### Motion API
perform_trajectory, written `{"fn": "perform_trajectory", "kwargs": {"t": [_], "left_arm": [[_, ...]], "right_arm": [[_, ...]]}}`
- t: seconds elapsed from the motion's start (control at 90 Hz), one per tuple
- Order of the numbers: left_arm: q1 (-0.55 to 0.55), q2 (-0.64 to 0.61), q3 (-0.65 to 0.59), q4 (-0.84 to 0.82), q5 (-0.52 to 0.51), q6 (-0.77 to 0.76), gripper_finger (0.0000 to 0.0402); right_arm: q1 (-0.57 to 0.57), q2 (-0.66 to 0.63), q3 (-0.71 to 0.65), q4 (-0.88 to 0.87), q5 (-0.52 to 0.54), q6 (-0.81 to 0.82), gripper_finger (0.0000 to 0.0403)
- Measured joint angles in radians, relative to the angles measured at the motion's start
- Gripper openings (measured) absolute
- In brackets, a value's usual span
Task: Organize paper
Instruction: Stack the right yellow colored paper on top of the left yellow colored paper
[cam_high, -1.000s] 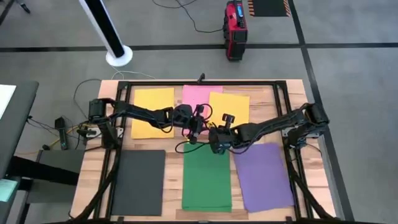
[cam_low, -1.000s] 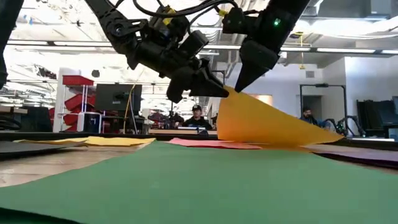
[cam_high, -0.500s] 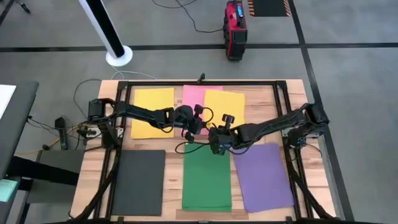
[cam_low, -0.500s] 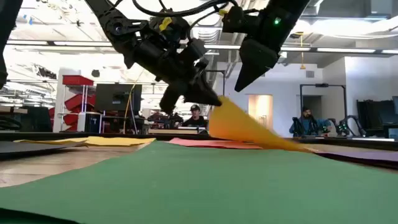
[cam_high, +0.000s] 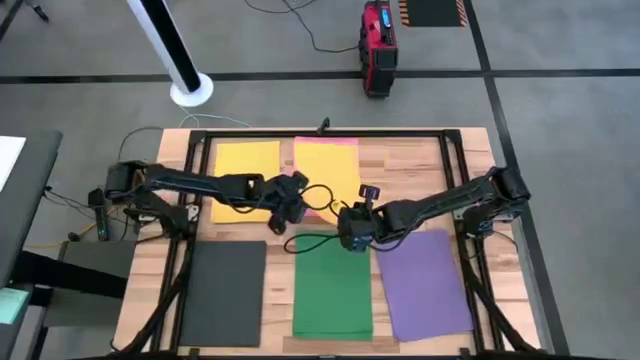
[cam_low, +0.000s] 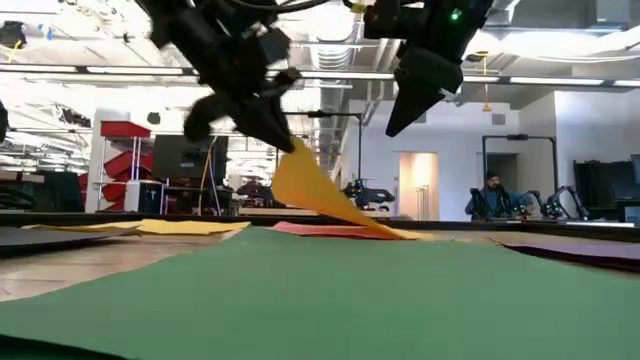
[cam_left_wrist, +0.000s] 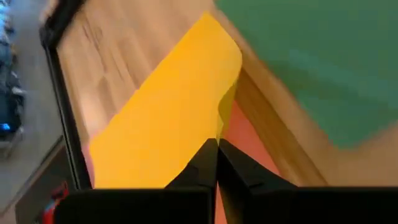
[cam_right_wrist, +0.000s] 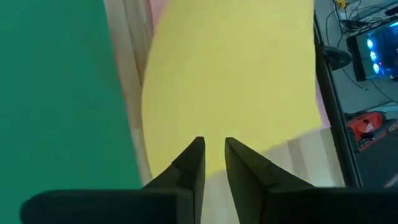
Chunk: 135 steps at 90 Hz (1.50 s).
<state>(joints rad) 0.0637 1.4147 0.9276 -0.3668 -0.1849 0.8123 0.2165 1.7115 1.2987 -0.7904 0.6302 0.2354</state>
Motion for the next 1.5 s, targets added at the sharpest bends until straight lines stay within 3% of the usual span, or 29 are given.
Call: {"fn": "perform_trajectory", "kwargs": {"t": [0.444,0.956,1.233,1.5], "left_arm": [[-0.008,-0.191,-0.001,-0.505,-0.087,-0.232,0.0000],[-0.008,-0.272,-0.216,-0.594,-0.116,-0.118,0.0000],[-0.008,-0.273,-0.245,-0.758,-0.151,-0.093,0.0000],[-0.008,-0.272,-0.245,-0.796,-0.159,-0.096,0.0000]], "right_arm": [[0.000,0.000,0.000,-0.012,0.000,0.002,0.0061],[-0.003,0.000,0.000,-0.014,-0.001,0.002,0.0061],[-0.003,0.000,0.000,-0.014,-0.001,0.001,0.0061],[-0.003,0.000,0.000,-0.014,-0.001,0.001,0.0061]]}}
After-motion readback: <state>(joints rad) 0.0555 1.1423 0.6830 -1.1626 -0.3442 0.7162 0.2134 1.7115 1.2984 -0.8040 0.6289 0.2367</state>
